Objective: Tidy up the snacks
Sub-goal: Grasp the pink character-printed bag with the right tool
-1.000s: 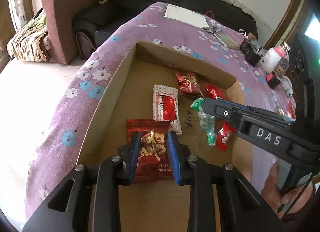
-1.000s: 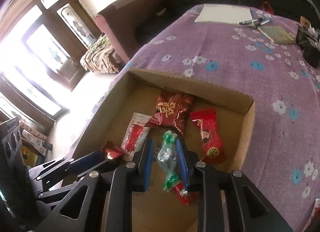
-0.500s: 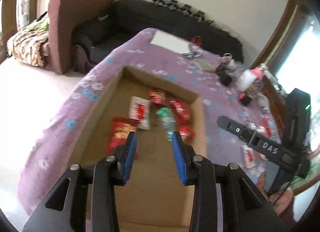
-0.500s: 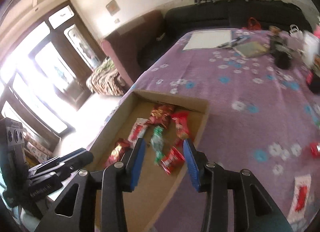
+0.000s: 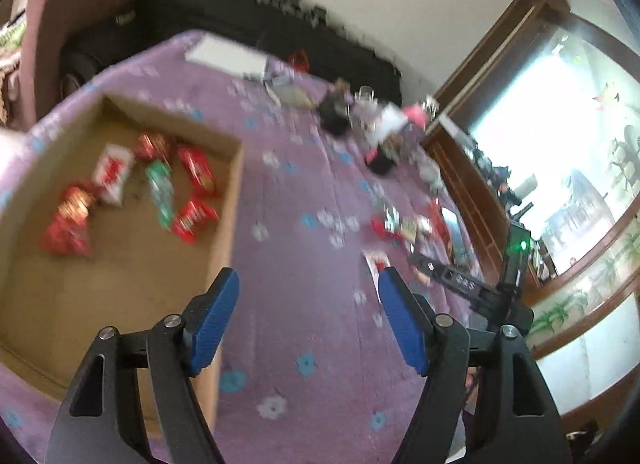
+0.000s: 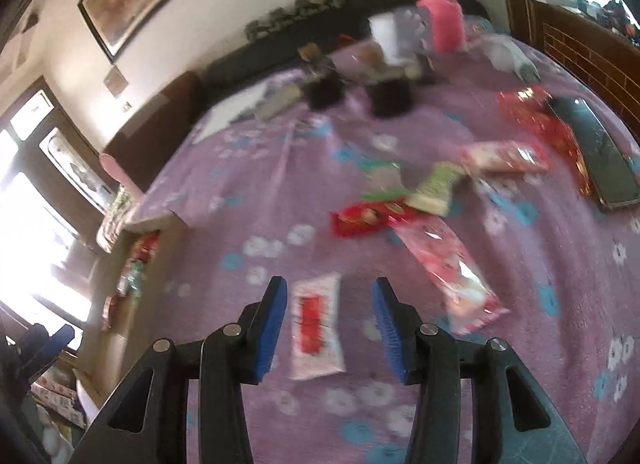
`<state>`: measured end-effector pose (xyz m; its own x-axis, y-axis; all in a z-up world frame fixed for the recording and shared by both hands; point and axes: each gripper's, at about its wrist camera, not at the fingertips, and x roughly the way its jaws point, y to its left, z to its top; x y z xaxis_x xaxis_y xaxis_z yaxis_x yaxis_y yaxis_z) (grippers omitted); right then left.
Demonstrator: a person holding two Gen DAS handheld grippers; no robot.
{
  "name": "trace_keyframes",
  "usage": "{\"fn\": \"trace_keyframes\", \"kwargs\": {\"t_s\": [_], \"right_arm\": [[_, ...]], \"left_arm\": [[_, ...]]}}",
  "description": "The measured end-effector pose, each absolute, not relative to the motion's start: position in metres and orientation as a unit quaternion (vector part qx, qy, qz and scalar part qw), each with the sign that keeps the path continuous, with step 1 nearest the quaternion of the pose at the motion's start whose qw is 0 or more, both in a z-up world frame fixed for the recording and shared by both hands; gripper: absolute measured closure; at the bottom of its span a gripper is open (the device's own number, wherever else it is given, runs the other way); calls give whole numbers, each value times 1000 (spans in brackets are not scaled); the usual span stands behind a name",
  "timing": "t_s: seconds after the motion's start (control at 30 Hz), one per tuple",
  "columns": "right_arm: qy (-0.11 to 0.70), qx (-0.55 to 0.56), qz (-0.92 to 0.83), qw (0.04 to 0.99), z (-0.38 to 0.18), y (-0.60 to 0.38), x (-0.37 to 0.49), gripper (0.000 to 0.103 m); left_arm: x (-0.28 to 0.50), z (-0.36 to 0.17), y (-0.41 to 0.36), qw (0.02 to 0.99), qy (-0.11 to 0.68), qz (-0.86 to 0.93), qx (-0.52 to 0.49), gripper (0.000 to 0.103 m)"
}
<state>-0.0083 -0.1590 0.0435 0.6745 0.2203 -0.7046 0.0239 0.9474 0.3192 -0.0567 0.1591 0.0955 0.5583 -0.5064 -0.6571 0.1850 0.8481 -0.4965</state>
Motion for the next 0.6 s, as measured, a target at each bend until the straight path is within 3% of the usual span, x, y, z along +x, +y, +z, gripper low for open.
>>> {"fn": "trace_keyframes", "kwargs": {"t_s": [0.2,0.4,0.6], "right_arm": [[434,136,51,889,16,-143,15,68],[436,146,194,867,19,-111,-2,69],[350,202,111,908,56,-190,-26,66]], "left_arm": [[-69,93,145,859,441,-195,-171,31],[-72,92,143,863,441,-184,-165,31],[-73,88,129,857,449,-201,-152,31]]}}
